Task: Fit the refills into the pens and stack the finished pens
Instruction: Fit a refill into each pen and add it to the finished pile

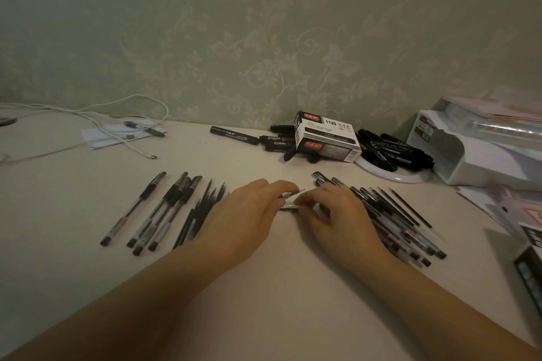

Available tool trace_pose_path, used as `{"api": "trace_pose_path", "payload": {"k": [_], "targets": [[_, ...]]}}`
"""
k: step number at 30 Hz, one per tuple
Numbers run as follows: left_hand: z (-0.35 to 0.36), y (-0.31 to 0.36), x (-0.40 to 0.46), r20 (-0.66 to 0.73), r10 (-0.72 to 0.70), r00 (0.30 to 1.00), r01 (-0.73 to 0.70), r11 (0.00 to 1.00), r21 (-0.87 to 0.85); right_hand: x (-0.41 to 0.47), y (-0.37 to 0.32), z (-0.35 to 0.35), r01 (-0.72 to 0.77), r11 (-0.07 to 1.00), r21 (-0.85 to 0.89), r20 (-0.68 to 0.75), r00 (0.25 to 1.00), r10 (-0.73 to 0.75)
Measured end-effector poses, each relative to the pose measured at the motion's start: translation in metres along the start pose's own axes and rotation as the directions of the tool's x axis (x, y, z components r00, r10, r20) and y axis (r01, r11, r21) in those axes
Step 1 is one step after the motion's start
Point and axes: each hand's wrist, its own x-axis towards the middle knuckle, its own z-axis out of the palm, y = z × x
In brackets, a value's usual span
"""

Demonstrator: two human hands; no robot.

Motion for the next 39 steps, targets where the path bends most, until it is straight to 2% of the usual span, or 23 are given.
{"api": "trace_pose_path", "payload": {"k": [6, 9, 16, 18, 20, 22, 24, 25, 27, 31, 33, 35, 36, 37, 39], "targets": [[0.000, -0.001, 0.000, -0.013, -0.002, 1.000, 0.002, 1.000, -0.011, 0.001, -0.002, -0.002, 0.038, 0.996, 0.077, -0.031, 0.999, -0.036], [0.000, -0.002, 0.000, -0.016, -0.003, 1.000, 0.002, 1.000, -0.011, 0.001, -0.002, 0.001, 0.059, 0.998, 0.009, 0.059, 0.996, -0.060], [0.001, -0.004, 0.000, -0.033, 0.026, 0.999, -0.027, 1.000, -0.014, 0.001, 0.001, 0.002, 0.080, 0.997, -0.021, 0.057, 0.995, -0.079], [0.001, -0.004, 0.000, -0.050, 0.034, 0.998, -0.035, 0.999, -0.021, 0.001, -0.001, 0.000, 0.055, 0.998, -0.001, 0.004, 0.998, -0.055], [0.001, -0.003, 0.001, -0.109, 0.057, 0.992, -0.064, 0.996, -0.059, 0.002, -0.005, -0.004, 0.003, 0.990, 0.144, -0.110, 0.994, 0.013], [0.001, -0.002, 0.001, -0.183, 0.087, 0.979, -0.108, 0.989, -0.104, 0.005, -0.010, -0.009, -0.068, 0.906, 0.419, -0.114, 0.985, 0.127], [0.001, -0.001, 0.001, -0.219, 0.108, 0.970, -0.139, 0.981, -0.133, 0.006, -0.018, -0.011, -0.149, 0.740, 0.656, 0.007, 0.981, 0.192], [0.001, -0.001, 0.001, -0.227, 0.115, 0.967, -0.150, 0.978, -0.143, 0.006, -0.021, -0.011, -0.185, 0.669, 0.720, 0.053, 0.976, 0.212], [0.002, -0.001, 0.001, -0.231, 0.125, 0.965, -0.161, 0.976, -0.145, 0.006, -0.023, -0.011, -0.243, 0.564, 0.789, 0.114, 0.960, 0.254], [0.001, 0.001, 0.001, -0.203, 0.138, 0.969, -0.166, 0.978, -0.124, 0.007, -0.019, -0.011, -0.309, 0.426, 0.850, 0.206, 0.940, 0.271], [0.000, 0.002, 0.001, -0.183, 0.135, 0.974, -0.154, 0.984, -0.090, 0.011, -0.017, -0.012, -0.294, 0.325, 0.899, 0.188, 0.929, 0.320], [-0.001, 0.000, 0.001, -0.184, 0.095, 0.978, -0.111, 0.990, -0.082, 0.018, -0.014, -0.017, -0.232, 0.223, 0.947, 0.114, 0.889, 0.443], [-0.001, -0.001, 0.001, -0.189, 0.072, 0.979, -0.088, 0.993, -0.078, 0.021, -0.012, -0.023, -0.183, 0.226, 0.957, 0.043, 0.858, 0.512], [-0.001, -0.002, 0.001, -0.192, 0.051, 0.980, -0.066, 0.995, -0.072, 0.023, -0.007, -0.029, -0.132, 0.279, 0.951, -0.050, 0.826, 0.561], [-0.002, -0.004, 0.001, -0.200, 0.013, 0.980, -0.026, 0.998, -0.059, 0.023, 0.004, -0.038, -0.100, 0.504, 0.858, -0.243, 0.786, 0.568]]}}
